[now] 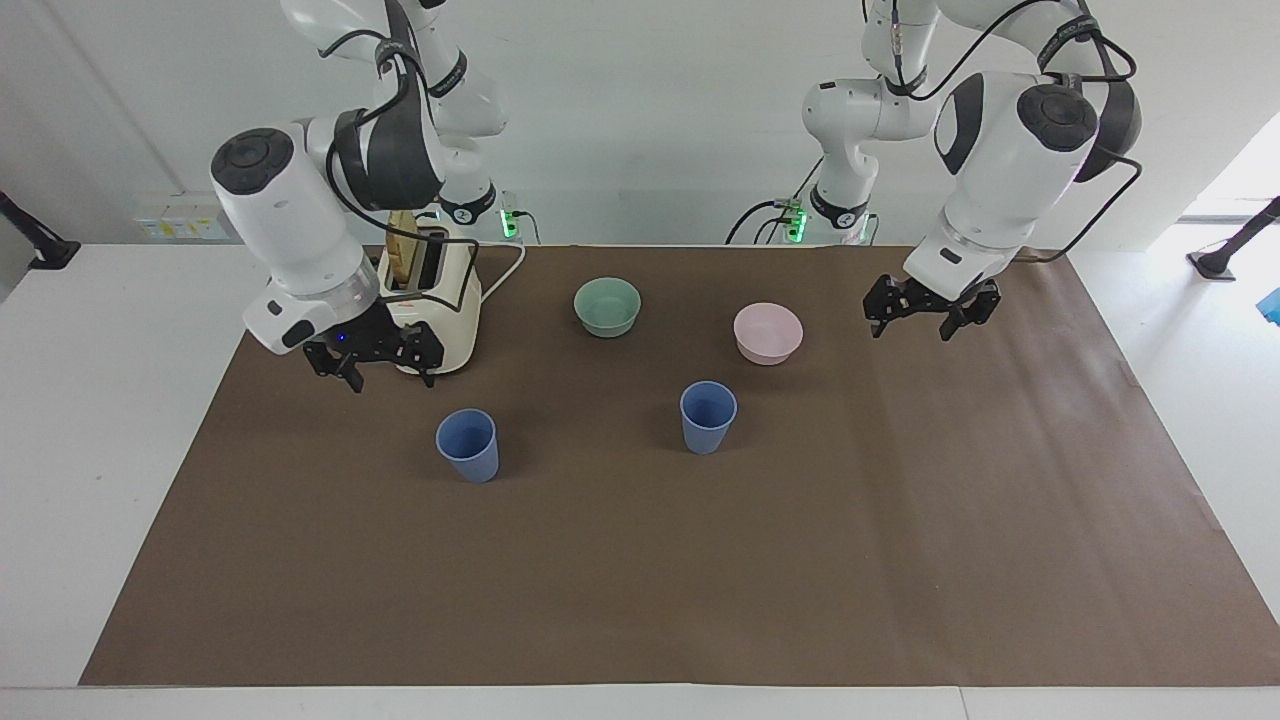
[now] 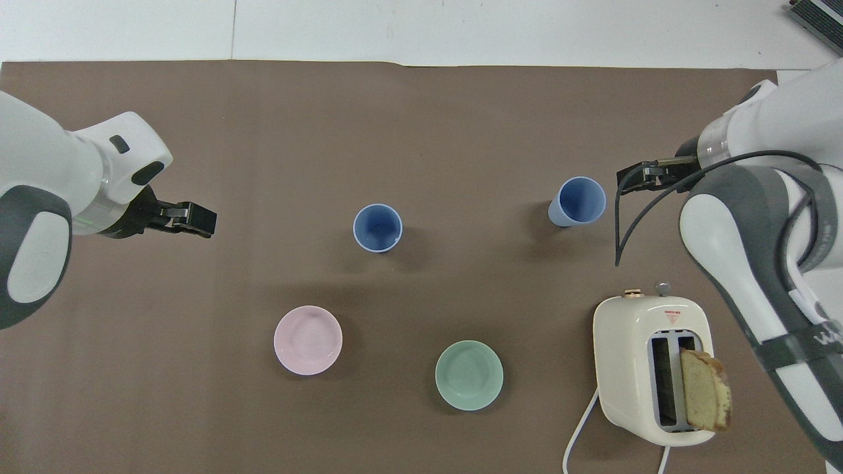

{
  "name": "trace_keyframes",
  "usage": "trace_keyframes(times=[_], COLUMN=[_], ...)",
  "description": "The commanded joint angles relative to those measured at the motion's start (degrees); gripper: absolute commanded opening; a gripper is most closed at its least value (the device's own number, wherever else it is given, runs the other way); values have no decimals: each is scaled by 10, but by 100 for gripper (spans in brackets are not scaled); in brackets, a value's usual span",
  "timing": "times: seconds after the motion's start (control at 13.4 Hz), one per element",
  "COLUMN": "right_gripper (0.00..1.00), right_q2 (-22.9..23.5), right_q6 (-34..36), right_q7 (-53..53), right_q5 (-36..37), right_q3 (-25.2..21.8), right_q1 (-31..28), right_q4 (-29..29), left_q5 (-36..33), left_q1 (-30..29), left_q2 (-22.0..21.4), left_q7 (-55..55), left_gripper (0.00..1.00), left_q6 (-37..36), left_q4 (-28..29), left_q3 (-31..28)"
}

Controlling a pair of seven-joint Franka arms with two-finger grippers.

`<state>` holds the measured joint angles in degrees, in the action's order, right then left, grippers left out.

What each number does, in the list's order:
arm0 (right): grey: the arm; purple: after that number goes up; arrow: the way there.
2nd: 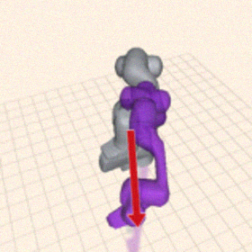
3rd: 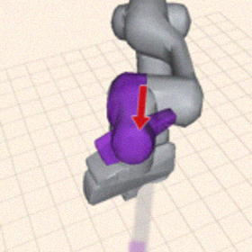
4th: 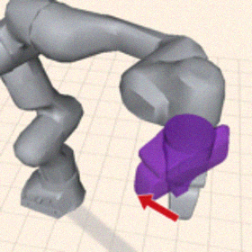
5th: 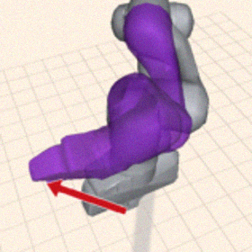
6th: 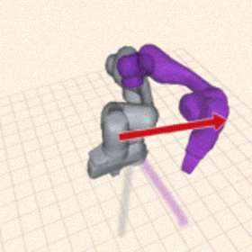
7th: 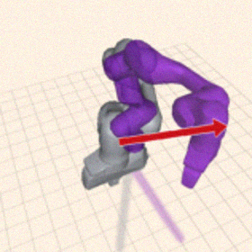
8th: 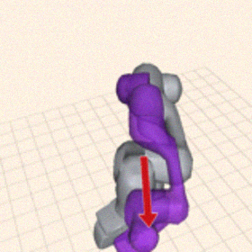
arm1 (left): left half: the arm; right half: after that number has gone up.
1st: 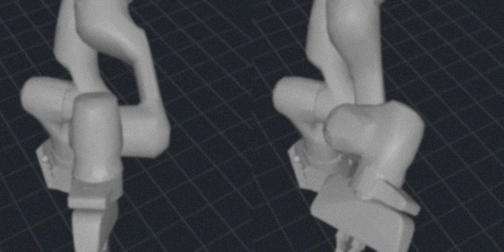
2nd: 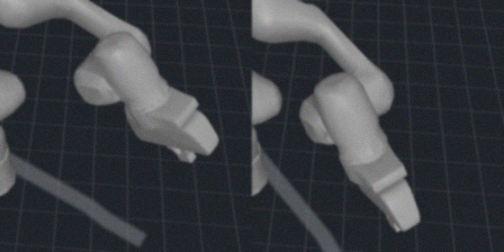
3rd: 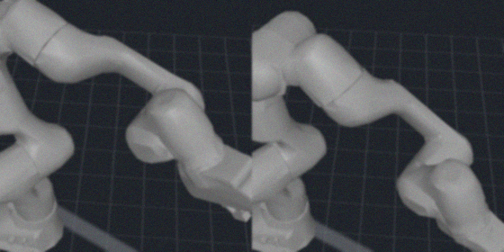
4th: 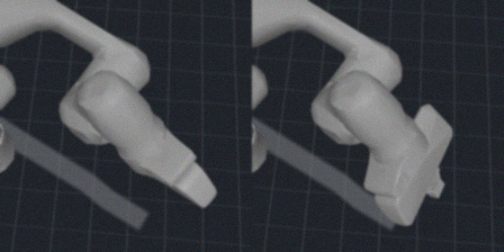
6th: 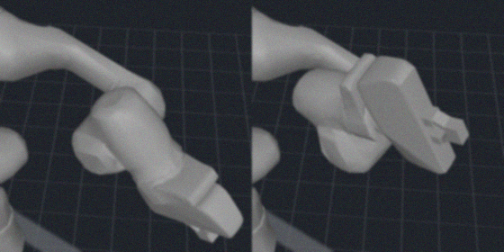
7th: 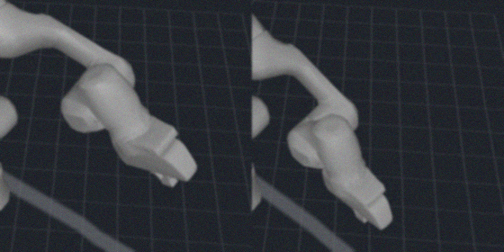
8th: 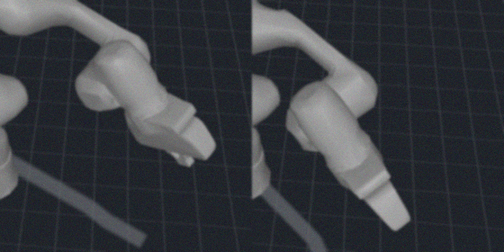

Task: Stack blue cups with both arms
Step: 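Set the cup down with the left gripper while the right gripper reaches the other cup, then grasp the second blue cup with the right gripper while the left gripper withdraws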

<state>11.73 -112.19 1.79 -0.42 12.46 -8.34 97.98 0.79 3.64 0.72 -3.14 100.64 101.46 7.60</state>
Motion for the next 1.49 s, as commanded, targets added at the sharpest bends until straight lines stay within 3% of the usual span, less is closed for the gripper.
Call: trace_keyframes(times=[0.0, 0.3, 0.67, 0.89, 0.97, 1.04, 1.12, 1.27, 1.42], right_gripper=[100, 100, 100, 100, 90, 60, 36, 4, 0], right_q2=[-9, 28, 49, 66, 68, 68, 68, 69, 72], right_q6=[-51, -84, -90, -132, -132, -132, -132, -132, -132], right_q7=[-15, -7, -9, -13, -12, -13, -14, -10, -9], right_q5=[-13, -12, -11, -10, -8, -8, -8, -8, -8], right_q3=[2, 1, 1, 1, 1, 1, 1, 1, 1], right_q1=[-6, 6, 6, 6, 6, 7, 6, 6, 6], right_q4=[47, 50, 64, 73, 72, 72, 72, 71, 66], left_q5=[-10, -10, -4, -4, -3, -3, -3, -3, 10], left_q1=[-14, -14, -14, -14, -14, -14, -14, -14, -14], left_q2=[-20, -40, -65, -65, -65, -65, -64, -61, -61], left_q7=[36, 71, 75, 70, 69, 70, 70, 69, 68], left_gripper=[100, 100, 100, 100, 100, 100, 100, 100, 100], left_q6=[-40, -82, -110, -113, -118, -127, -139, -147, -152], left_q4=[-20, -59, -58, -62, -70, -90, -111, -128, -130], left_q3=[-3, -35, -50, -55, -58, -64, -65, -64, -65])
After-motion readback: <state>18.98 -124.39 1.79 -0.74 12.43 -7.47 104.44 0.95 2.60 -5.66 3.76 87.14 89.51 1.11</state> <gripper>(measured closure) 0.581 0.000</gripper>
